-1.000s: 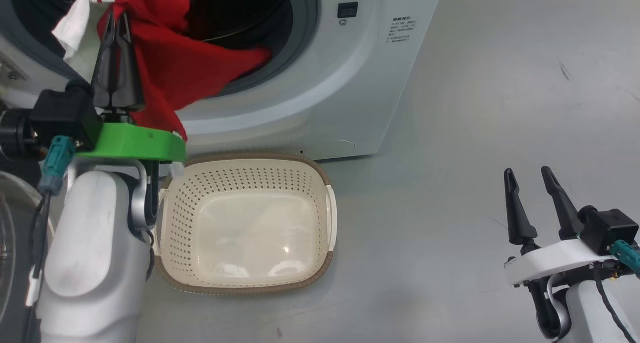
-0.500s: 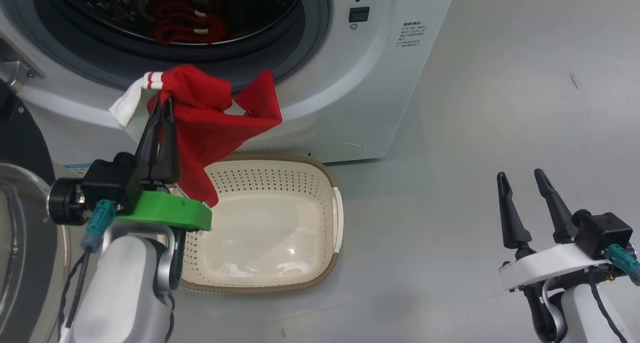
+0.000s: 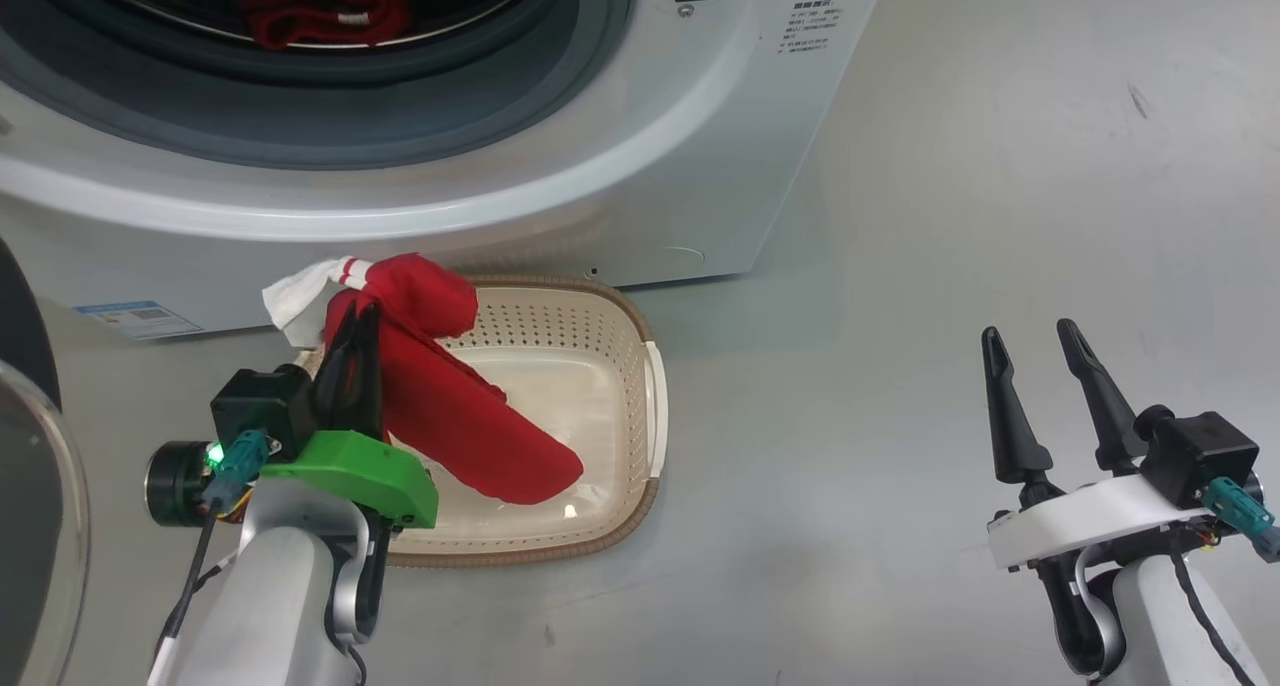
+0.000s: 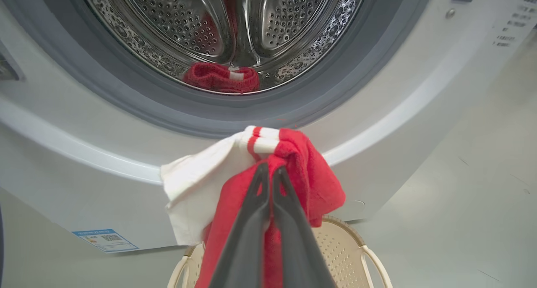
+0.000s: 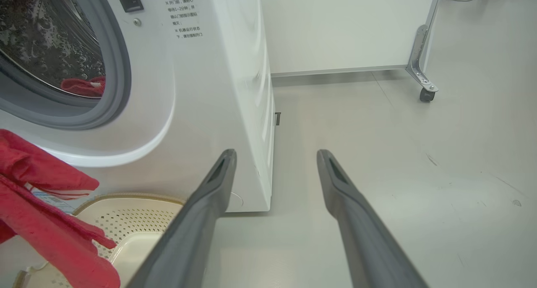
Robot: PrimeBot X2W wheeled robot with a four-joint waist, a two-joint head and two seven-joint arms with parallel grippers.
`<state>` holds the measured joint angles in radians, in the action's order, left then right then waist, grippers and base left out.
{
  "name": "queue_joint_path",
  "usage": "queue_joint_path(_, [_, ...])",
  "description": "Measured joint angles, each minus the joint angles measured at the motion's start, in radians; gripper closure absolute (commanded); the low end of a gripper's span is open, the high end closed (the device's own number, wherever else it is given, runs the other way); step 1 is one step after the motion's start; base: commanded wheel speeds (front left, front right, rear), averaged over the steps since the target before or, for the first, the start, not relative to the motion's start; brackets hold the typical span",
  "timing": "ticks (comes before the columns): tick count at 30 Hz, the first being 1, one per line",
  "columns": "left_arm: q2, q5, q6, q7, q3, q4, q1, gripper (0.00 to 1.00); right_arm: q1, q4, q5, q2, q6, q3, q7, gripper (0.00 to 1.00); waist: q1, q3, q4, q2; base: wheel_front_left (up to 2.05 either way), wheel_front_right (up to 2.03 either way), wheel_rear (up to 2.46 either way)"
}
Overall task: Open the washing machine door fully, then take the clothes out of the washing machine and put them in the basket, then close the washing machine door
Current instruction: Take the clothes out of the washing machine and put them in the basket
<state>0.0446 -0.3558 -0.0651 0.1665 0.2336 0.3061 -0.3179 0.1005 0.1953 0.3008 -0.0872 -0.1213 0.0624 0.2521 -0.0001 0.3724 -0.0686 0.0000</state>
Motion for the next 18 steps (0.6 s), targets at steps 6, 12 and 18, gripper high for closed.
queue_joint_path(6, [0.000, -0.004, 0.000, -0.028, 0.001, 0.063, -0.002, 1.00, 0.023, -0.006, 0.002, 0.007, 0.000, 0.016, 0.000, 0.00, 0.0000, 0.044, -0.024, 0.0000, 0.00, 0.00, 0.00])
queue_joint_path(12, [0.002, 0.006, 0.000, -0.054, 0.006, 0.133, -0.046, 1.00, 0.043, -0.010, 0.012, 0.017, 0.000, 0.033, 0.000, 0.00, 0.0000, 0.096, -0.057, 0.0000, 0.00, 0.00, 0.00])
queue_joint_path(18, [0.016, 0.014, 0.000, -0.096, 0.011, 0.261, -0.109, 1.00, 0.086, -0.011, 0.022, 0.023, -0.001, 0.049, 0.000, 0.00, 0.0000, 0.154, -0.101, 0.0000, 0.00, 0.00, 0.00])
